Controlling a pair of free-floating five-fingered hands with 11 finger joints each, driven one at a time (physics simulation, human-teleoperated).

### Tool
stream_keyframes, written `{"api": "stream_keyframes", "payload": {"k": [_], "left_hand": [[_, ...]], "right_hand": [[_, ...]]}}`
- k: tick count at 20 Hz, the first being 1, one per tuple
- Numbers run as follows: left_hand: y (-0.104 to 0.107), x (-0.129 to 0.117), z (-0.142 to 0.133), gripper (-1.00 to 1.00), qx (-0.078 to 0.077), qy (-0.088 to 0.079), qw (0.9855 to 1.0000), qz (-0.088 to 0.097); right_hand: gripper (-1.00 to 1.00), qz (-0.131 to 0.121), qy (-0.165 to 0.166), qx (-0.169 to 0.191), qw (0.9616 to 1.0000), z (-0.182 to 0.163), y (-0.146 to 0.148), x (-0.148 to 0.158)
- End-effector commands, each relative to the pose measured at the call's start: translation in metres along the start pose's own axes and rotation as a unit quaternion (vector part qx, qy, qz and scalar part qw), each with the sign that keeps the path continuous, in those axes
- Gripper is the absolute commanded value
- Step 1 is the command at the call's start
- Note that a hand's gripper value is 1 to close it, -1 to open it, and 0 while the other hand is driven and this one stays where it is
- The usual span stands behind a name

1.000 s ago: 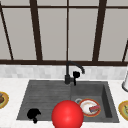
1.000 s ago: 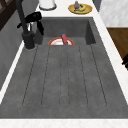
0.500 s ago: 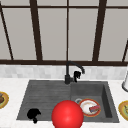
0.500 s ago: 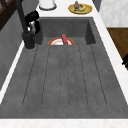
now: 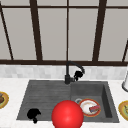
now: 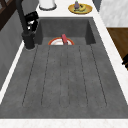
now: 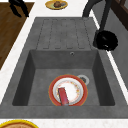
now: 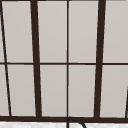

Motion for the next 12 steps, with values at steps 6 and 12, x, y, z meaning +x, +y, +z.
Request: {"api": "stream_keyframes", "payload": {"k": [6, 12], "left_hand": [[0.000, 0.000, 0.000, 0.00, 0.000, 0.000, 1.0000, 0.000], [0.000, 0.000, 0.000, 0.00, 0.000, 0.000, 1.0000, 0.000]], "right_hand": [[1.00, -0.073, -0.060, -0.045, 0.9945, 0.002, 0.026, -0.047], [1.00, -0.192, -0.084, -0.097, 0.9728, 0.003, 0.043, -0.082]]}}
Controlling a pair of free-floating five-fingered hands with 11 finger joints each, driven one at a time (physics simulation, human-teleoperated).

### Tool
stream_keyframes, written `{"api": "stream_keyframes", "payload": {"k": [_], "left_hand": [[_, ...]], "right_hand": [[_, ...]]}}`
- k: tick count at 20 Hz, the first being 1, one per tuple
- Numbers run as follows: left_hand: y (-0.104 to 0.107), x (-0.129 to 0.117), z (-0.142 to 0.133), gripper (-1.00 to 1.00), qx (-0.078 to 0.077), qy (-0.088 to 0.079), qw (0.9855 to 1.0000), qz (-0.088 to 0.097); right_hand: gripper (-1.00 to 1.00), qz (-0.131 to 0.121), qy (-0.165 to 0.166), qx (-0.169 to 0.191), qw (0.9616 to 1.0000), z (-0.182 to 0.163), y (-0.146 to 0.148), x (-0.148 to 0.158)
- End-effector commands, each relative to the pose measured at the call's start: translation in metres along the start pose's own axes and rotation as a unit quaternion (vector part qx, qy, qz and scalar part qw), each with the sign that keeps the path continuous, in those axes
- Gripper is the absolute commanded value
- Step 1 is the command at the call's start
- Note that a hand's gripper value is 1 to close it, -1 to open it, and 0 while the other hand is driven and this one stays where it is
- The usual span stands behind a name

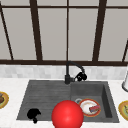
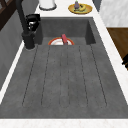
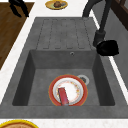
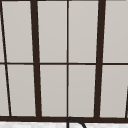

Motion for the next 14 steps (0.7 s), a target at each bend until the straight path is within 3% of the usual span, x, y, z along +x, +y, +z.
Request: {"api": "stream_keyframes", "payload": {"k": [1, 7, 9, 10, 11, 14], "left_hand": [[0.000, 0.000, 0.000, 0.00, 0.000, 0.000, 1.0000, 0.000], [0.000, 0.000, 0.000, 0.00, 0.000, 0.000, 1.0000, 0.000], [0.000, 0.000, 0.000, 0.00, 0.000, 0.000, 1.0000, 0.000], [0.000, 0.000, 0.000, 0.00, 0.000, 0.000, 1.0000, 0.000], [0.000, 0.000, 0.000, 0.00, 0.000, 0.000, 1.0000, 0.000], [0.000, 0.000, 0.000, 0.00, 0.000, 0.000, 1.0000, 0.000]], "right_hand": [[1.00, -0.032, -0.001, -0.002, 0.9995, 0.011, 0.006, -0.033], [1.00, -0.053, -0.005, -0.004, 0.9986, 0.023, 0.013, -0.077], [1.00, -0.074, -0.017, -0.010, 0.9970, 0.035, 0.004, -0.076], [1.00, -0.072, -0.039, -0.016, 0.9965, 0.032, -0.005, -0.067], [-1.00, -0.089, -0.050, -0.015, 0.9947, 0.029, -0.008, -0.068], [-1.00, -0.086, -0.054, 0.017, 0.9947, 0.029, -0.005, -0.071]]}}
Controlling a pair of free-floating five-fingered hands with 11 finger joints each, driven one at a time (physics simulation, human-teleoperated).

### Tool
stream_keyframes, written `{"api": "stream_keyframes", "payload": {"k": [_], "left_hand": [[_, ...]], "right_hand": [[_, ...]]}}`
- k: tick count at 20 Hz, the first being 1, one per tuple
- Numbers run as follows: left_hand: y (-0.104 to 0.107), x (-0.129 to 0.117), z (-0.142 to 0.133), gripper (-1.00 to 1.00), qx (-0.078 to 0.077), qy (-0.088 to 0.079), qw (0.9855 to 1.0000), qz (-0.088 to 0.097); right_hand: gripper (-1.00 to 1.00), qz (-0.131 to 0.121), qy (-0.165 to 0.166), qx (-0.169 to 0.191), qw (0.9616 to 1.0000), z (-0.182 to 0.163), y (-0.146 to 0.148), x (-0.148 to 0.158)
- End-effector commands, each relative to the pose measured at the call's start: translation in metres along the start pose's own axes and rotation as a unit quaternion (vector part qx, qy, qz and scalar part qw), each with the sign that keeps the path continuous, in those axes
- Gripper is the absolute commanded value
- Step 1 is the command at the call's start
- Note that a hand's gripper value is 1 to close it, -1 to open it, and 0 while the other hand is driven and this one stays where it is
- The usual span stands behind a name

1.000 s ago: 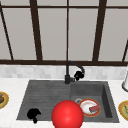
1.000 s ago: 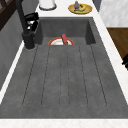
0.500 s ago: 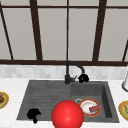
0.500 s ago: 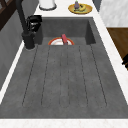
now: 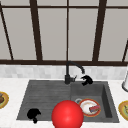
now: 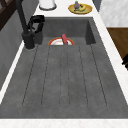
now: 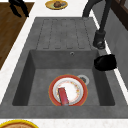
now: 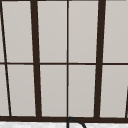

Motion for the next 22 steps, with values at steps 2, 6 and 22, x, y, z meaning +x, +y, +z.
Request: {"api": "stream_keyframes", "payload": {"k": [2, 6, 22], "left_hand": [[0.000, 0.000, 0.000, 0.00, 0.000, 0.000, 1.0000, 0.000], [0.000, 0.000, 0.000, 0.00, 0.000, 0.000, 1.0000, 0.000], [0.000, 0.000, 0.000, 0.00, 0.000, 0.000, 1.0000, 0.000]], "right_hand": [[-1.00, -0.008, -0.022, -0.008, 0.9997, 0.004, 0.001, 0.003], [-1.00, -0.002, -0.020, -0.020, 0.9996, -0.001, -0.006, 0.008], [-1.00, 0.056, -0.072, 0.105, 0.9902, 0.005, -0.040, 0.069]]}}
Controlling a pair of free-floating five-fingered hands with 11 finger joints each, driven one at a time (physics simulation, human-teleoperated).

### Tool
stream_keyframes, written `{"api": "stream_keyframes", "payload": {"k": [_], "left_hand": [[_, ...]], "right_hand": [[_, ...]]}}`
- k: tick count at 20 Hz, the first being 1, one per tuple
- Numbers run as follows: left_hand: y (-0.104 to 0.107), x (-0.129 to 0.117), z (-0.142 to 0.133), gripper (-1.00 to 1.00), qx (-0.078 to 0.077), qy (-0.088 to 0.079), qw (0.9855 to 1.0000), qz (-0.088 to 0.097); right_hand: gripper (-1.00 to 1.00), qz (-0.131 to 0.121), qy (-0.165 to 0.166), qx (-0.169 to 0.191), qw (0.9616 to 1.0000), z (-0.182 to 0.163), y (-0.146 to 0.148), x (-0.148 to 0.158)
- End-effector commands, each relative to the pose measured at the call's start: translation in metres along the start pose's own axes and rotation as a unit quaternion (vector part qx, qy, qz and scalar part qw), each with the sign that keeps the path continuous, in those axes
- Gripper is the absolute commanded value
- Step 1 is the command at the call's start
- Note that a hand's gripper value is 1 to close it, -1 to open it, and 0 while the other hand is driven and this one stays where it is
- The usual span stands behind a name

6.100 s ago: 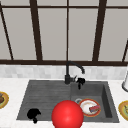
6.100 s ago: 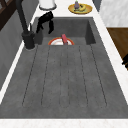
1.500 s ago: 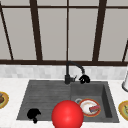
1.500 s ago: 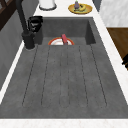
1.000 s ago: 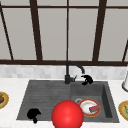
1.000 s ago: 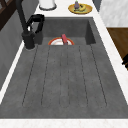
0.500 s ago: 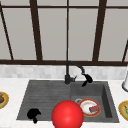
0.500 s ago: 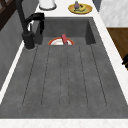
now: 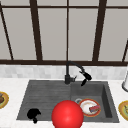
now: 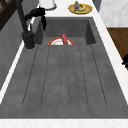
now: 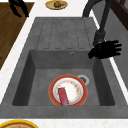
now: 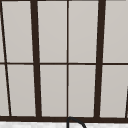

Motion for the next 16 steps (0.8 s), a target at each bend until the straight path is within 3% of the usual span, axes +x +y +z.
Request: {"api": "stream_keyframes", "payload": {"k": [1, 6, 9, 12, 16], "left_hand": [[0.000, 0.000, 0.000, 0.00, 0.000, 0.000, 1.0000, 0.000], [0.000, 0.000, 0.000, 0.00, 0.000, 0.000, 1.0000, 0.000], [0.000, 0.000, 0.000, 0.00, 0.000, 0.000, 1.0000, 0.000], [0.000, 0.000, 0.000, 0.00, 0.000, 0.000, 1.0000, 0.000], [0.000, 0.000, 0.000, 0.00, 0.000, 0.000, 1.0000, 0.000]], "right_hand": [[-1.00, 0.023, -0.029, 0.037, 0.9986, 0.000, -0.009, 0.018], [-1.00, 0.024, -0.020, 0.063, 0.9975, -0.006, -0.009, 0.039], [-1.00, 0.023, 0.005, 0.057, 0.9981, -0.021, 0.004, 0.055], [-1.00, 0.025, 0.006, 0.058, 0.9980, -0.035, 0.013, 0.069], [-1.00, 0.037, 0.021, 0.081, 0.9958, -0.052, 0.033, 0.072]]}}
